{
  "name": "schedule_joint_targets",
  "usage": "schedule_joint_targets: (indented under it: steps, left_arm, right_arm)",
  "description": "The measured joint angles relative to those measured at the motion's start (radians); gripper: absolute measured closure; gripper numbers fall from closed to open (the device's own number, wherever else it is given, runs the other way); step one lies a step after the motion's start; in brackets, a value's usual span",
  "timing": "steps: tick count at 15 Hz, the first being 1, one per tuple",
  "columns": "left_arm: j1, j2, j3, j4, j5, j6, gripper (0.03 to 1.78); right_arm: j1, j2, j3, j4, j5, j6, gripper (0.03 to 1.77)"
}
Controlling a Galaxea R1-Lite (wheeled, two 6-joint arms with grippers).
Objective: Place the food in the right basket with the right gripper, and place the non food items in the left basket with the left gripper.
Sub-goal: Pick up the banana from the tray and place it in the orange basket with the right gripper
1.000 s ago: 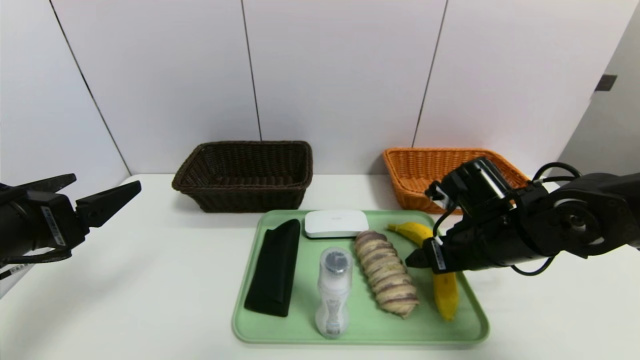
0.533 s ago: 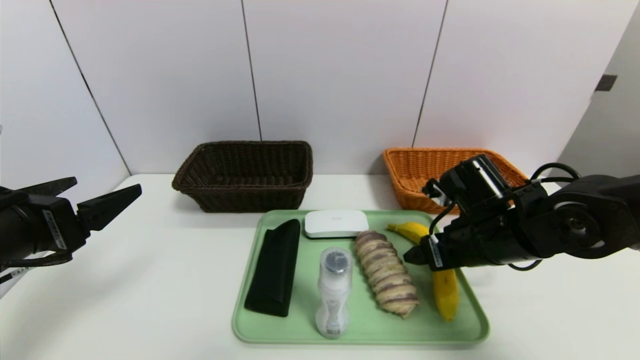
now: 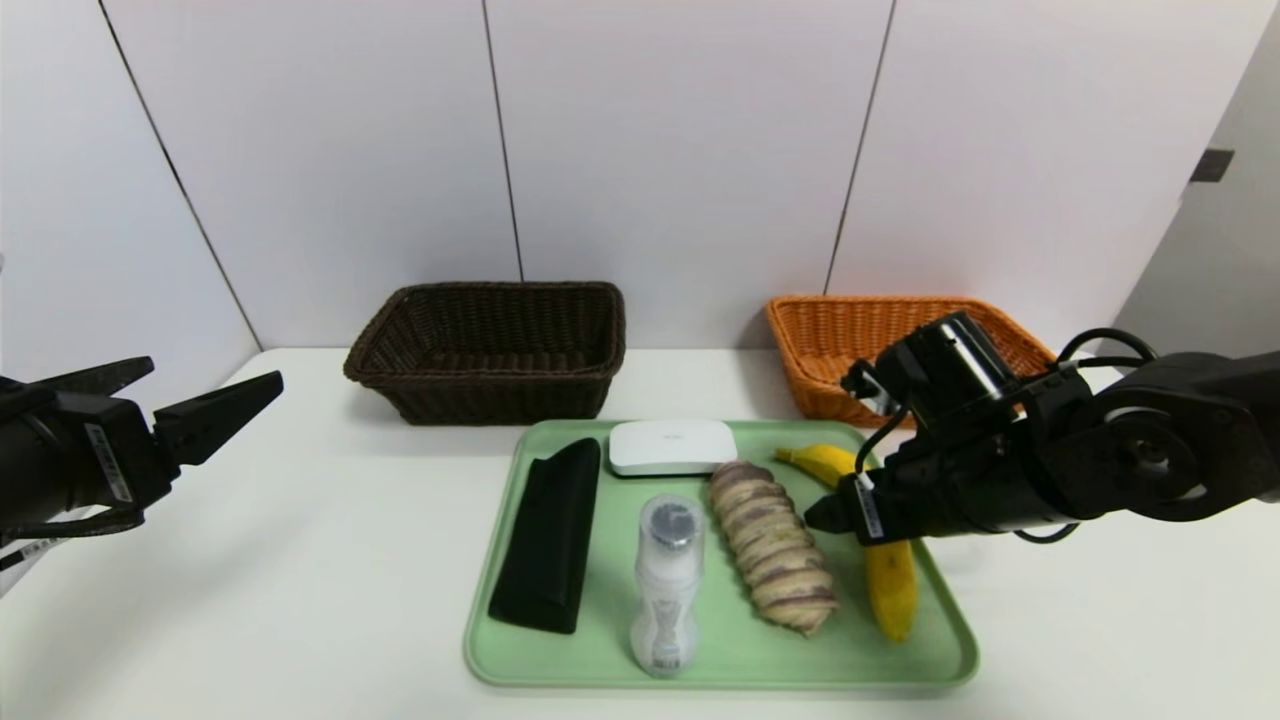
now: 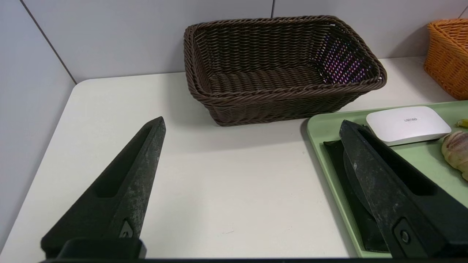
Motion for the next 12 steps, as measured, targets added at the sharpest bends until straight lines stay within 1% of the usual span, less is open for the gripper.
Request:
schedule_joint_targets:
  steps: [11,12]
  left_arm:
    - [0.000,-0.011,0.019,0.000,0.001,-0.001,0.12]
    - [0.000,-0.011,0.020,-0.001,0.001,0.000,0.12]
  right_arm:
    - [0.004,0.019,0.015,-0.005,0.001,0.001,0.09]
    - [0.004,0.020,0.016,-0.004,0.001,0.001,0.14]
